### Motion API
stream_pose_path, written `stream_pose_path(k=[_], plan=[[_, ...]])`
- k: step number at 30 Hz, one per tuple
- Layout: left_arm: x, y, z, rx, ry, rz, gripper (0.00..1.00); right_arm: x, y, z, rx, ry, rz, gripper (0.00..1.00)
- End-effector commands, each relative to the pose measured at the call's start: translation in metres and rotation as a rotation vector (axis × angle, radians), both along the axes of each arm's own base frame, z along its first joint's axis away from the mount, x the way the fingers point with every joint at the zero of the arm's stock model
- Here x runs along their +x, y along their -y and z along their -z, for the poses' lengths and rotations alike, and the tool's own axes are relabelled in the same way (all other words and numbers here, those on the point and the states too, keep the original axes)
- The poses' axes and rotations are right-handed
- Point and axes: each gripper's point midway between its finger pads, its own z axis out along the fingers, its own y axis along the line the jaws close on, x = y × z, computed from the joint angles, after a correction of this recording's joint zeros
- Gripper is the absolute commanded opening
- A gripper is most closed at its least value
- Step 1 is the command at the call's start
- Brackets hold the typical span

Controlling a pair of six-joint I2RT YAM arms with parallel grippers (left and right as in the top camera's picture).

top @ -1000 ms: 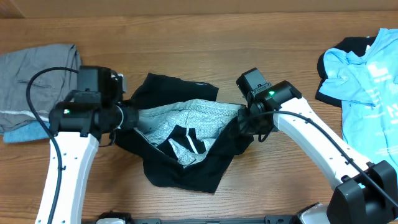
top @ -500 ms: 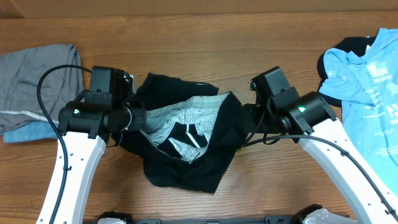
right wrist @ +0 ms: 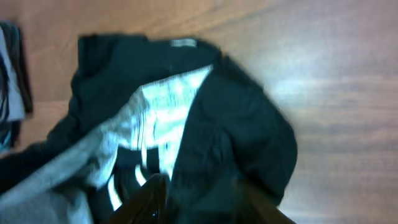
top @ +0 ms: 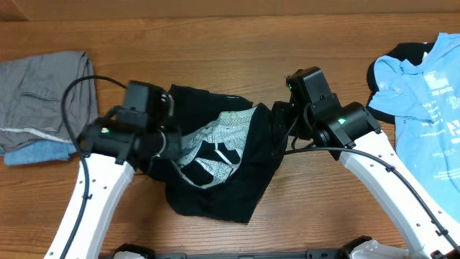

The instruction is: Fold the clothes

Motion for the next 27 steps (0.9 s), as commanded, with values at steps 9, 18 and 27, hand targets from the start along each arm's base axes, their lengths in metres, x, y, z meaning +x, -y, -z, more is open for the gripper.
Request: stream_pose_path(k=[9, 18, 27], plan=[[-0.008, 0.014, 0.004, 0.057, 0.005, 0.006, 0.05, 0.065, -0.021, 0.044, -0.04, 0.075, 0.022, 0.38], [-0.009, 0.014, 0.004, 0.059, 0.0, 0.006, 0.07, 0.103, -0.013, 0.069, -0.192, 0.188, 0.001, 0.55], [-0.006, 0.014, 0.003, 0.058, 0.012, 0.005, 0.13, 0.102, -0.015, 0.087, -0.264, 0.178, -0.117, 0.64]])
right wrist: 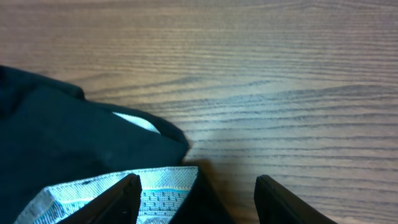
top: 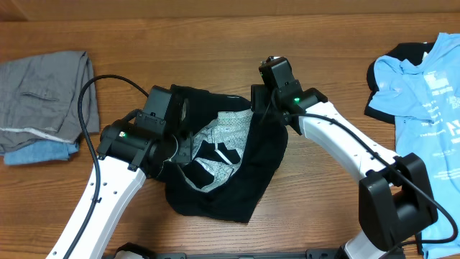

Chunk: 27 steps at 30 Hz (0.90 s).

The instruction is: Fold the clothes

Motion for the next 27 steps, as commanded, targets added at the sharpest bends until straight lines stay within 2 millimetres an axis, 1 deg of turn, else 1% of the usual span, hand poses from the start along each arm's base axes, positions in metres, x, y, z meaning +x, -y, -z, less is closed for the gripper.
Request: stream_pose_path(k=[1, 6, 10, 15, 20, 23, 24, 26, 27], plan=[[0.001, 0.001, 0.002, 0.006, 0.007, -0.008, 0.14, 0.002, -0.003, -0.004, -0.025, 0.016, -0.043, 0.66], [0.001, 0.001, 0.002, 0.001, 0.007, -0.02, 0.15, -0.003, -0.017, -0.004, 0.034, -0.002, -0.109, 0.66], [0.001, 0.001, 0.002, 0.0, 0.006, -0.025, 0.15, -0.004, -0.017, -0.001, 0.026, -0.013, -0.113, 0.66], [0.001, 0.001, 0.002, 0.0, 0.006, -0.025, 0.15, -0.011, -0.014, 0.013, -0.009, -0.057, -0.134, 0.66], [0.001, 0.0, 0.002, 0.0, 0.004, -0.025, 0.15, -0.013, -0.012, 0.026, -0.028, -0.089, -0.131, 0.66], [0.0, 0.0, 0.002, 0.002, 0.001, -0.025, 0.15, -0.012, -0.012, 0.028, -0.03, -0.091, -0.13, 0.67], [0.0, 0.0, 0.002, 0.001, 0.001, -0.025, 0.15, -0.012, -0.011, 0.028, -0.034, -0.088, -0.126, 0.66], [0.0, 0.0, 0.002, 0.001, 0.001, -0.025, 0.15, -0.014, -0.003, 0.031, -0.069, -0.101, -0.11, 0.54], [0.0, 0.0, 0.002, 0.002, 0.001, -0.025, 0.15, -0.017, 0.002, 0.033, -0.093, -0.113, -0.1, 0.52]])
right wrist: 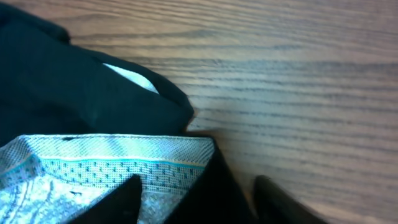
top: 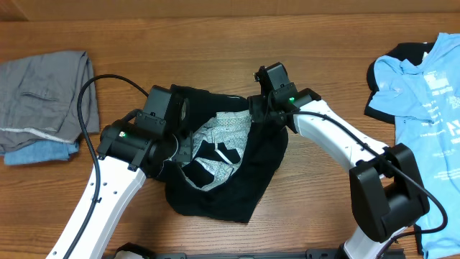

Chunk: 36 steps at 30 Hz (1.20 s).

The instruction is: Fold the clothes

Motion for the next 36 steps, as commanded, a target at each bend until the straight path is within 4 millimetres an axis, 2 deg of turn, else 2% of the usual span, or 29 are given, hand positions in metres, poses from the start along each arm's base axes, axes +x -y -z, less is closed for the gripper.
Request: stream_pose_path(k=[1, 3, 9, 13, 15, 19, 22, 25, 28, 30, 32, 36], plan=[[-0.002, -0.001, 0.003, 0.008, -0.006, -0.015, 0.15, -0.003, 0.01, 0.001, -0.065, -0.013, 0.021, 0.51], [-0.002, -0.001, 0.003, 0.008, -0.006, -0.015, 0.15, -0.013, 0.02, -0.002, -0.102, -0.065, 0.029, 0.48], [-0.002, -0.001, 0.003, 0.009, -0.006, -0.015, 0.15, -0.042, 0.047, -0.029, -0.194, -0.155, 0.05, 0.42], [-0.002, -0.001, 0.003, 0.008, -0.005, -0.016, 0.16, -0.071, 0.063, -0.027, -0.252, -0.271, 0.051, 0.36], [-0.001, -0.001, 0.003, 0.01, -0.004, -0.016, 0.16, -0.08, 0.066, -0.025, -0.266, -0.308, 0.051, 0.36], [0.0, -0.004, 0.003, 0.028, 0.003, -0.023, 0.16, -0.072, 0.063, -0.026, -0.249, -0.275, 0.054, 0.36], [0.0, -0.004, 0.003, 0.027, 0.003, -0.023, 0.16, -0.052, 0.059, -0.032, -0.235, -0.186, 0.07, 0.37], [-0.001, -0.004, 0.003, 0.025, 0.0, -0.022, 0.16, -0.031, 0.054, -0.063, -0.177, -0.125, 0.087, 0.44], [-0.002, -0.004, 0.003, 0.027, -0.006, -0.022, 0.16, -0.025, 0.046, -0.094, -0.11, -0.112, 0.078, 0.5], [-0.004, -0.005, 0.004, 0.031, -0.015, -0.022, 0.16, -0.02, 0.032, -0.113, -0.037, -0.09, 0.049, 0.5], [-0.005, -0.005, 0.004, 0.032, -0.019, -0.022, 0.17, -0.017, 0.021, -0.113, 0.001, -0.085, -0.005, 0.5], [-0.005, -0.005, 0.004, 0.032, -0.019, -0.022, 0.17, -0.009, 0.016, -0.088, -0.027, -0.116, -0.051, 0.51]])
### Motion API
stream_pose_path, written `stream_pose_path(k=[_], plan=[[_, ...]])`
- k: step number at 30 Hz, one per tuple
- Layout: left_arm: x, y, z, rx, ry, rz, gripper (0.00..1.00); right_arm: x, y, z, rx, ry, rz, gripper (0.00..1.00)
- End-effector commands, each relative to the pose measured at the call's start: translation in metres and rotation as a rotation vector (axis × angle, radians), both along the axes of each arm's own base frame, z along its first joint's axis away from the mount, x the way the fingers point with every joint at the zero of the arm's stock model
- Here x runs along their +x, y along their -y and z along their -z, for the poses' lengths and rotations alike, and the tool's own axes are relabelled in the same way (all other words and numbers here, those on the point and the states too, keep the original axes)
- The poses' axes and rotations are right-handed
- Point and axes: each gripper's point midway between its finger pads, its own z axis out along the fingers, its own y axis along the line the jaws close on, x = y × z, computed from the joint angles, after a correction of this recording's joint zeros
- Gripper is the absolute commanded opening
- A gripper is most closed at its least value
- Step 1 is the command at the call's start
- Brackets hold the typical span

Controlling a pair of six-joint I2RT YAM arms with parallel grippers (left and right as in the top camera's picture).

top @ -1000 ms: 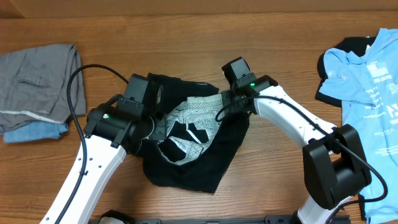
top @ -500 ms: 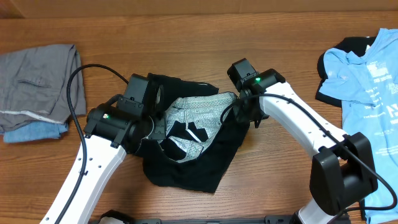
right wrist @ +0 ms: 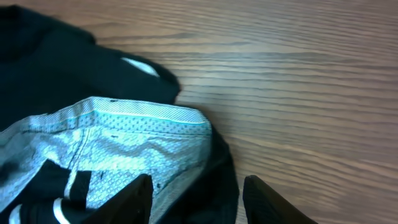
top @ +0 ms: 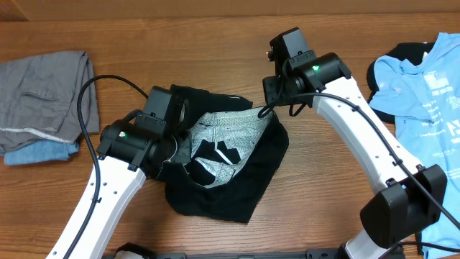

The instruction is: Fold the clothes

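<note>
A black garment (top: 223,180) with a pale grey patterned lining (top: 230,133) lies crumpled at the table's middle. In the right wrist view the lining's banded edge (right wrist: 149,115) runs above the black cloth (right wrist: 56,62). My right gripper (top: 270,103) is at the garment's upper right corner. It is open (right wrist: 196,199), and its fingers (right wrist: 140,196) straddle a black fold. My left gripper (top: 176,147) rests on the garment's left side, its jaws hidden against the dark cloth.
Folded grey clothes (top: 43,93) lie on a blue piece (top: 43,152) at the far left. A light blue printed T-shirt (top: 428,93) lies over a black garment (top: 402,54) at the right edge. Bare wooden table (top: 215,43) runs along the back.
My right gripper has moved up and to the right, off the lining's top edge. The lining's upper right corner now reaches further right. The left arm has not moved.
At first my right gripper was at the garment's right side and the left arm sat further left. Then the right gripper stood open at the garment's top edge and the left arm had come onto its left side. Now the lining is spread wider.
</note>
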Motion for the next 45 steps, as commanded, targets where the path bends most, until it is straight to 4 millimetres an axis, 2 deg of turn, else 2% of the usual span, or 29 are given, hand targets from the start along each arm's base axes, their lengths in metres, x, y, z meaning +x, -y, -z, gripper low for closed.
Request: stream_pose_path(k=[1, 5, 10, 16, 19, 20, 22, 26, 29, 30, 33, 34, 35, 36, 38, 39, 41, 43, 44, 45], plan=[[-0.002, -0.001, 0.003, 0.009, -0.008, -0.015, 0.18, 0.01, -0.009, 0.016, 0.008, -0.017, -0.055, 0.52], [-0.005, -0.002, 0.004, 0.013, -0.018, -0.015, 0.18, 0.021, -0.008, 0.042, -0.023, -0.042, -0.089, 0.52], [-0.005, -0.002, 0.004, 0.013, -0.018, -0.015, 0.19, 0.016, -0.004, 0.088, -0.09, -0.147, -0.159, 0.52], [-0.005, -0.002, 0.004, 0.013, -0.018, -0.016, 0.2, 0.003, 0.006, 0.111, -0.128, -0.239, -0.18, 0.52], [-0.006, -0.002, 0.004, 0.015, -0.021, -0.016, 0.2, -0.001, 0.008, 0.111, -0.136, -0.256, -0.195, 0.28], [-0.005, -0.002, 0.004, 0.015, -0.021, -0.016, 0.2, -0.003, 0.009, 0.112, -0.138, -0.263, -0.195, 0.27], [-0.005, -0.002, 0.004, 0.015, -0.021, -0.016, 0.2, -0.005, 0.009, 0.112, -0.141, -0.273, -0.195, 0.28], [-0.005, -0.002, 0.004, 0.015, -0.02, -0.016, 0.2, -0.008, 0.01, 0.116, -0.142, -0.281, -0.195, 0.46], [-0.005, -0.002, 0.004, 0.014, -0.02, -0.016, 0.2, -0.011, 0.012, 0.121, -0.145, -0.289, -0.195, 0.47], [-0.005, -0.002, 0.004, 0.014, -0.02, -0.016, 0.2, -0.011, 0.012, 0.122, -0.145, -0.289, -0.195, 0.42], [-0.005, -0.002, 0.004, 0.015, -0.02, -0.016, 0.2, -0.01, 0.011, 0.122, -0.145, -0.287, -0.195, 0.1], [-0.005, -0.002, 0.004, 0.015, -0.021, -0.016, 0.16, -0.01, 0.011, 0.122, -0.144, -0.287, -0.194, 0.04], [-0.005, -0.002, 0.004, 0.015, -0.021, -0.016, 0.04, -0.01, 0.011, 0.122, -0.143, -0.288, -0.185, 0.04], [-0.005, -0.002, 0.004, 0.014, -0.02, -0.016, 0.04, -0.01, 0.011, 0.121, -0.138, -0.289, -0.166, 0.04], [-0.003, -0.001, 0.003, 0.013, -0.01, -0.015, 0.04, -0.007, 0.011, 0.109, -0.13, -0.27, -0.15, 0.04], [-0.001, -0.001, 0.001, 0.011, 0.001, -0.013, 0.04, -0.003, 0.011, 0.096, -0.12, -0.242, -0.135, 0.04], [0.004, -0.001, -0.009, 0.012, 0.029, -0.002, 0.04, 0.003, 0.013, 0.054, -0.083, -0.165, -0.09, 0.04], [0.01, -0.01, -0.029, 0.055, 0.076, -0.021, 0.04, 0.003, 0.022, 0.011, -0.05, -0.097, -0.046, 0.04], [0.013, -0.02, -0.048, 0.102, 0.116, -0.045, 0.04, -0.003, 0.039, -0.028, -0.026, -0.039, 0.013, 0.04], [0.014, -0.026, -0.061, 0.124, 0.141, -0.059, 0.04, -0.007, 0.049, -0.048, -0.008, -0.005, 0.049, 0.04]])
